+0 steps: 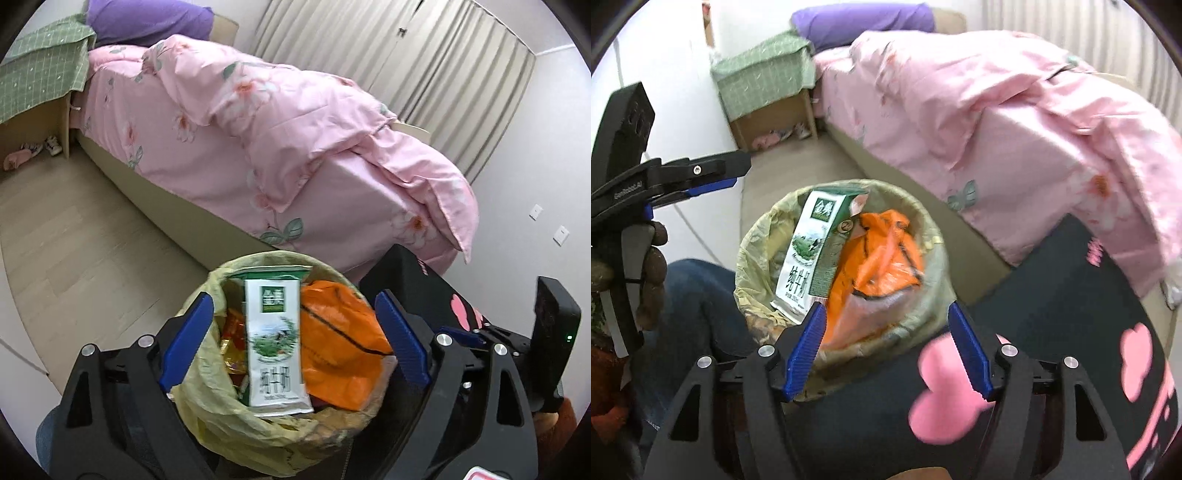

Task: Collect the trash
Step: 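Move both tools back over the table toward the remaining wrappers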

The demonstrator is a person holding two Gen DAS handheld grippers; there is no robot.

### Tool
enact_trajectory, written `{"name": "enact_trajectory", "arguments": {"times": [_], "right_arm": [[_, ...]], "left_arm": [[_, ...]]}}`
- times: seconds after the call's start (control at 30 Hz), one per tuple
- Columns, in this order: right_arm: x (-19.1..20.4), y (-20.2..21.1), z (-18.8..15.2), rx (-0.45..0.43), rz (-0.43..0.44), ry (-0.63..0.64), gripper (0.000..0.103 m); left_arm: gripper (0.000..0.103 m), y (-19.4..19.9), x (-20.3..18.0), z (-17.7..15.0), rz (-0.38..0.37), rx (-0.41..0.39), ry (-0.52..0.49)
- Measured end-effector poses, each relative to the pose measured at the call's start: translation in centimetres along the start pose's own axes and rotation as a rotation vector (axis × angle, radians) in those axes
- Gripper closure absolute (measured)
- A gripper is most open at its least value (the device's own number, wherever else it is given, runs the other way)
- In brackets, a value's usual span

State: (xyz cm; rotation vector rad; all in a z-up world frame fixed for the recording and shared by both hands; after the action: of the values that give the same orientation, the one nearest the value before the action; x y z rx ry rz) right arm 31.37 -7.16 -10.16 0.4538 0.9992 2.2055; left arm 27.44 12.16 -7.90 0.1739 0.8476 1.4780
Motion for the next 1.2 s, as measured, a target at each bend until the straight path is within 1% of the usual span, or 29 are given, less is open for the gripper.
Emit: {"name": "enact_trajectory", "arguments": {"times": [0.1, 0.13, 0.17, 0.23, 0.27, 0.33, 0.4, 0.43, 0.47, 0.5, 0.6, 0.77, 0.8, 0.83, 0.9, 0.93, 1.0, 1.03, 1.07, 1.1, 1.2], "right_arm": [[-1.4, 2.6, -1.0, -0.054, -0.073, -0.051, 0.037], [-2.5, 4.3, -1.9, -0.096, -0.113, -0.094, 0.034], [-3.1, 5.3, -2.4, -0.124, -0.136, -0.121, 0.032], [-4.7, 7.7, -4.1, -0.180, -0.188, -0.170, 0.031], [-5.5, 8.6, -5.0, -0.189, -0.210, -0.187, 0.031], [-6.8, 10.2, -7.4, -0.177, -0.240, -0.225, 0.031], [-7.8, 11.2, -9.6, -0.143, -0.236, -0.264, 0.031], [-8.4, 12.0, -11.5, -0.114, -0.229, -0.294, 0.031], [-8.8, 12.7, -12.9, -0.105, -0.236, -0.316, 0.031], [-9.0, 13.3, -13.7, -0.108, -0.244, -0.326, 0.031], [-9.9, 15.9, -17.9, -0.121, -0.286, -0.361, 0.031], [-11.8, 20.5, -24.3, -0.134, -0.399, -0.463, 0.031], [-12.3, 21.7, -25.7, -0.146, -0.418, -0.492, 0.031], [-12.6, 22.1, -26.3, -0.154, -0.423, -0.504, 0.031], [-13.3, 23.8, -28.5, -0.185, -0.454, -0.548, 0.031], [-13.6, 24.2, -29.0, -0.192, -0.466, -0.558, 0.031], [-14.3, 25.7, -30.8, -0.213, -0.528, -0.592, 0.031], [-14.4, 26.1, -31.2, -0.217, -0.543, -0.599, 0.031], [-14.6, 26.7, -31.9, -0.222, -0.560, -0.611, 0.031], [-14.8, 27.0, -32.5, -0.224, -0.566, -0.621, 0.031], [-15.4, 27.3, -34.2, -0.223, -0.553, -0.658, 0.031]], "left_arm": [[0.018, 0.1, -2.4, -0.6, -0.032, 0.011, -0.046], [0.018, 0.0, -3.2, -0.9, -0.042, 0.016, -0.060], [0.018, -0.1, -4.2, -1.2, -0.054, 0.023, -0.079], [0.018, -0.5, -6.4, -2.2, -0.081, 0.045, -0.112], [0.018, -0.6, -7.1, -2.6, -0.093, 0.053, -0.118], [0.018, -0.9, -9.4, -3.7, -0.139, 0.081, -0.133], [0.018, -1.0, -11.6, -4.8, -0.169, 0.099, -0.161], [0.018, -1.1, -12.5, -5.3, -0.179, 0.105, -0.176], [0.018, -1.1, -14.1, -6.0, -0.194, 0.115, -0.206], [0.018, -1.1, -15.1, -6.5, -0.202, 0.122, -0.229], [0.018, -0.9, -18.7, -8.2, -0.216, 0.139, -0.324], [0.018, -1.2, -24.8, -11.0, -0.276, 0.171, -0.429], [0.018, -1.4, -26.7, -11.7, -0.297, 0.179, -0.464], [0.018, -1.6, -28.1, -12.4, -0.319, 0.188, -0.489], [0.018, -2.1, -30.9, -13.9, -0.391, 0.226, -0.520], [0.018, -2.5, -32.6, -14.8, -0.434, 0.252, -0.534], [0.018, -3.1, -35.2, -16.2, -0.498, 0.287, -0.559], [0.018, -3.4, -36.3, -16.9, -0.525, 0.301, -0.574], [0.018, -4.1, -37.8, -18.1, -0.553, 0.331, -0.602], [0.018, -4.7, -38.5, -18.9, -0.553, 0.356, -0.615], [0.017, -6.8, -40.2, -21.3, -0.511, 0.427, -0.647]]}}
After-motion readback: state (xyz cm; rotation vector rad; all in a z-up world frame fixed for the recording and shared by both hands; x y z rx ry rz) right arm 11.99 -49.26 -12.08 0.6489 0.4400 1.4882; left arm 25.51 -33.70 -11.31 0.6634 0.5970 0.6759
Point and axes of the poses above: each gripper's, at about its wrist camera, not at the fingertips, and y roughly against the way its jaws point, x to its left, z to its top, the point moved 7 cm from there along -y, roughly the way its jaws point, and after that the axes turned 1 degree about z, right-handed, at the moved point
